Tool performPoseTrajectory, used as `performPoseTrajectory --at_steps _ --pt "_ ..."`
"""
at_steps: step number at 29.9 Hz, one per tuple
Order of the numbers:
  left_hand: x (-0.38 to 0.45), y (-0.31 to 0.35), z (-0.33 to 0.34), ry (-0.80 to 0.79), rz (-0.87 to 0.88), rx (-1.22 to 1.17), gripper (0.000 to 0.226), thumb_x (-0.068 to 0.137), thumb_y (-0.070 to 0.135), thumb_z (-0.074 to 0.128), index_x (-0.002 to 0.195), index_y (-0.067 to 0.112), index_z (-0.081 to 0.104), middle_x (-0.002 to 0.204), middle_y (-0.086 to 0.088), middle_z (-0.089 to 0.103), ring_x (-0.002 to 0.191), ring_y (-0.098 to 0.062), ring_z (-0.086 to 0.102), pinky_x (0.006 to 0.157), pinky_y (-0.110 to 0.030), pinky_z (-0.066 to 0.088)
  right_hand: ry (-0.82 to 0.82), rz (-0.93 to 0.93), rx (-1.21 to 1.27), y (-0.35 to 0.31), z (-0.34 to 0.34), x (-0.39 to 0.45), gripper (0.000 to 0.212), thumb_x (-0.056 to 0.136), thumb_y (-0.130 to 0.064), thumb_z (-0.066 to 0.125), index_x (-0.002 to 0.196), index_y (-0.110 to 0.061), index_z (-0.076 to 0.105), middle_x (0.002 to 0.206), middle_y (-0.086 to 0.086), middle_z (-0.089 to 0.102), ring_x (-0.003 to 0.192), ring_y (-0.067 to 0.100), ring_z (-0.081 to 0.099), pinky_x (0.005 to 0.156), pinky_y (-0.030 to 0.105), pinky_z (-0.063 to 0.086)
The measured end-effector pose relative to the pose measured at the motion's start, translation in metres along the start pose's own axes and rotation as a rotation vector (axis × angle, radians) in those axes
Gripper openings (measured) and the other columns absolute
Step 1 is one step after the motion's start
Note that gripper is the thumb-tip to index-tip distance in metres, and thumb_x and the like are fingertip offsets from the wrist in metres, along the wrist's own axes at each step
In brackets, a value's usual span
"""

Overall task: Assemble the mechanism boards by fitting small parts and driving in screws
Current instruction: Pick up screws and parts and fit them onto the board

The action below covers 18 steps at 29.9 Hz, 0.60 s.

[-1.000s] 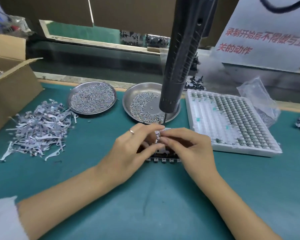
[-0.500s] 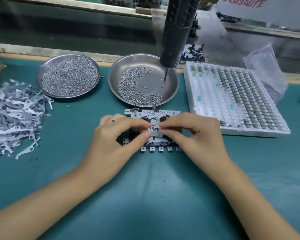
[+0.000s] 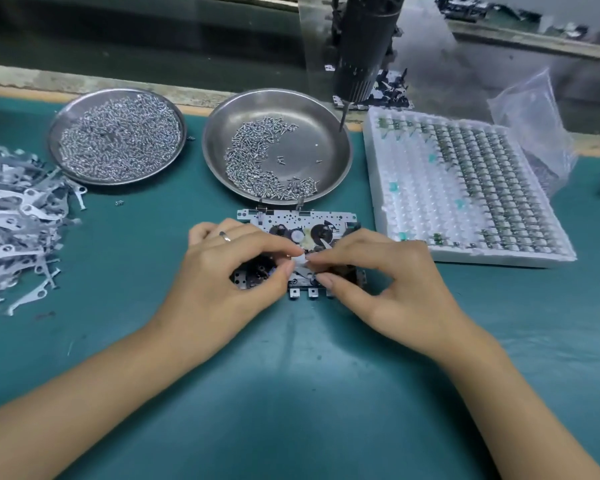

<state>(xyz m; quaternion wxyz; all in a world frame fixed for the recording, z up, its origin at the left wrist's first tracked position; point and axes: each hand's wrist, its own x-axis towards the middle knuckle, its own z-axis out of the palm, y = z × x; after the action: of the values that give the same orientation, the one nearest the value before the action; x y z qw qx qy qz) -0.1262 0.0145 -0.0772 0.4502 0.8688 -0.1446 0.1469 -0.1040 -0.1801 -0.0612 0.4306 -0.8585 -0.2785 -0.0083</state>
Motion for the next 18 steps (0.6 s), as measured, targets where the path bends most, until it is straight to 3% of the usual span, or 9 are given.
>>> performPoseTrajectory --at_steps 5,12,18 --pt "0.001 0.0 -0.001 -0.011 -0.037 0.041 0.014 0.078 0.023 0.067 0.089 0.03 0.07 0.08 0.016 0.066 0.085 -0.005 0.055 0.088 -0.03 0.03 0.001 -0.05 -0.1 0.002 0.002 -0.003 0.028 0.076 -0.006 0.076 0.102 -0.015 0.074 0.086 0.002 0.065 0.082 0.007 0.059 0.078 0.014 0.046" --pt "0.0 0.0 -0.002 -0.05 -0.048 0.029 0.024 0.078 0.029 0.067 0.093 0.047 0.061 0.08 0.023 0.065 0.09 0.001 0.052 0.091 -0.023 0.026 0.051 -0.143 -0.164 0.004 0.007 -0.004 0.026 0.076 -0.01 0.075 0.102 -0.014 0.074 0.082 0.002 0.065 0.079 0.006 0.057 0.074 0.019 0.048" --pt "0.002 -0.002 -0.003 -0.085 -0.066 -0.027 0.024 0.079 0.031 0.066 0.098 0.046 0.063 0.096 0.021 0.065 0.093 0.001 0.052 0.09 -0.03 0.029 0.237 -0.113 -0.098 0.006 0.024 -0.009 0.026 0.076 -0.002 0.074 0.098 -0.014 0.074 0.08 -0.001 0.067 0.077 0.012 0.062 0.069 0.023 0.051"
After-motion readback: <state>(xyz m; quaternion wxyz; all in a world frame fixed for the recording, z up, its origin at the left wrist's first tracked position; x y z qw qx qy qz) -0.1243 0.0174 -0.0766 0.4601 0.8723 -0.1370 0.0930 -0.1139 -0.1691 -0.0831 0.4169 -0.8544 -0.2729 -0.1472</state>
